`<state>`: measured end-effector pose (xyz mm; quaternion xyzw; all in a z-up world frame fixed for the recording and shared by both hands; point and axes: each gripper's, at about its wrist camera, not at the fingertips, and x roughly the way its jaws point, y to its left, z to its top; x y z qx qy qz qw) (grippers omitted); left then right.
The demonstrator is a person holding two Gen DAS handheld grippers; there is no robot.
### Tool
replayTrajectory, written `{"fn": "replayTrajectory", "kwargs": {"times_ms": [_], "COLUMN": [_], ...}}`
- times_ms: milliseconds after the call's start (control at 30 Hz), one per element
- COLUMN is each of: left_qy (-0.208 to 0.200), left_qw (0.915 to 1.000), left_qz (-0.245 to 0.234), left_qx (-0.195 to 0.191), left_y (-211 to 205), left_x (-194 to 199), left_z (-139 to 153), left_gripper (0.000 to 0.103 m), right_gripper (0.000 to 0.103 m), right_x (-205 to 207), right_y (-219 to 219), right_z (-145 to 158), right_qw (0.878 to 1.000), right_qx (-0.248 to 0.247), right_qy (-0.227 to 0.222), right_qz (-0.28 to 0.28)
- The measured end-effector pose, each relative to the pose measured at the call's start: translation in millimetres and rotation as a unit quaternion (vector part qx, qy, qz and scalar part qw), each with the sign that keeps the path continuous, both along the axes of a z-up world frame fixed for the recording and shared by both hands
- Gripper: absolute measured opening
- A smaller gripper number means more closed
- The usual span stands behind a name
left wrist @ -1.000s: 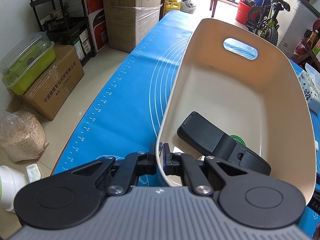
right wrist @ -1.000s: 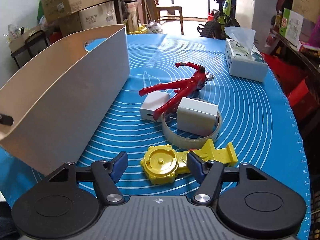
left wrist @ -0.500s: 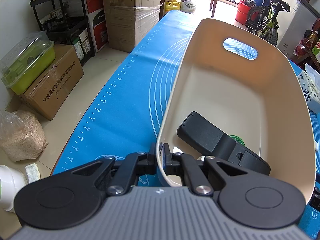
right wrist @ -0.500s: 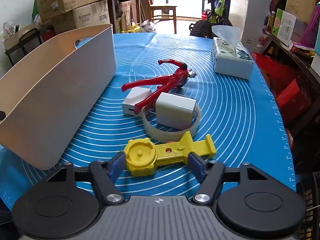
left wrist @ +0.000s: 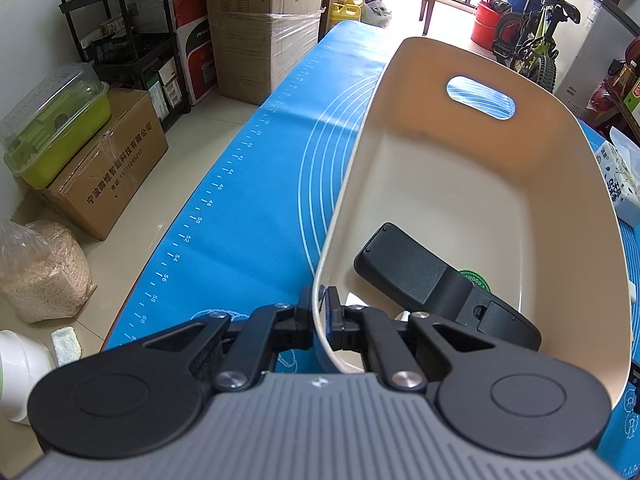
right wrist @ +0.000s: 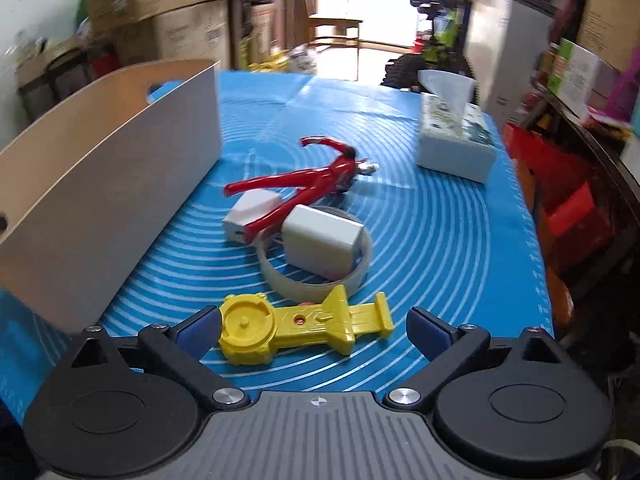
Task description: Organize rigid objects
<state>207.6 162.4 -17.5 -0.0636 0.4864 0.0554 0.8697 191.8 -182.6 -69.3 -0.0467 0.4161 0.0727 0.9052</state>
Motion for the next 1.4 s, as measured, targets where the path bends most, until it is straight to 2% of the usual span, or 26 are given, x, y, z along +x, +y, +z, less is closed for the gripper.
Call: {"fn": "replayTrajectory", "kwargs": {"times_ms": [133, 300, 467, 633, 667, 700, 733, 767, 833, 933, 1033, 1200, 1367, 1400], "left_qy": [0.0, 0.0, 0.001, 0.002, 0.002, 0.002, 0.002, 0.002, 0.002, 0.002, 0.002, 0.001, 0.001, 0.001], "left_qw": [1.0, 1.0, 1.0, 1.0, 1.0, 1.0, 1.0, 1.0, 1.0, 1.0, 1.0, 1.0, 1.0, 1.0], "left_qz": [0.0, 0.001, 0.001, 0.003, 0.003, 0.004, 0.004, 0.005, 0.005, 0.006, 0.005, 0.005, 0.005, 0.005], "left_qx": [-0.001, 0.0, 0.002, 0.002, 0.002, 0.002, 0.001, 0.002, 0.002, 0.0, 0.001, -0.001, -0.001, -0.001], "left_y": [1, 1, 0, -1, -1, 0, 0, 0, 0, 1, 2, 2, 2, 2], "left_x": [0, 0, 0, 0, 0, 0, 0, 0, 0, -1, -1, -1, 0, 0], "left_z": [-1, 0, 0, -1, -1, -1, -1, -1, -1, 0, 0, -1, -1, -1], "left_gripper": [0.007, 0.007, 0.007, 0.007, 0.007, 0.007, 0.007, 0.007, 0.007, 0.007, 0.007, 0.007, 0.007, 0.007], "right_gripper": [0.098, 0.098, 0.094, 0.087, 0.084, 0.078, 0.065, 0.064, 0.052, 0.042, 0.04, 0.039, 0.049, 0.055], "right_x": [11, 24, 40, 44, 44, 42, 40, 38, 33, 26, 18, 8, 12, 14], "right_y": [-3, -15, -26, -31, -34, -37, -39, -40, -41, -40, -36, -33, -32, -31], "right_z": [-1, -1, -12, -23, -23, -22, -22, -21, -20, -20, -20, -20, -20, -19], "right_qw": [0.996, 0.983, 0.974, 0.974, 0.975, 0.975, 0.975, 0.975, 0.976, 0.978, 0.979, 0.977, 0.978, 0.977], "right_qx": [-0.032, -0.086, -0.097, -0.071, -0.056, -0.039, -0.022, -0.021, -0.011, -0.012, -0.014, -0.014, -0.029, -0.034], "right_qy": [0.026, 0.05, 0.08, 0.08, 0.081, 0.083, 0.087, 0.082, 0.077, 0.067, 0.059, 0.071, 0.075, 0.075], "right_qz": [0.078, 0.155, 0.187, 0.198, 0.198, 0.2, 0.204, 0.203, 0.202, 0.197, 0.196, 0.2, 0.194, 0.198]}}
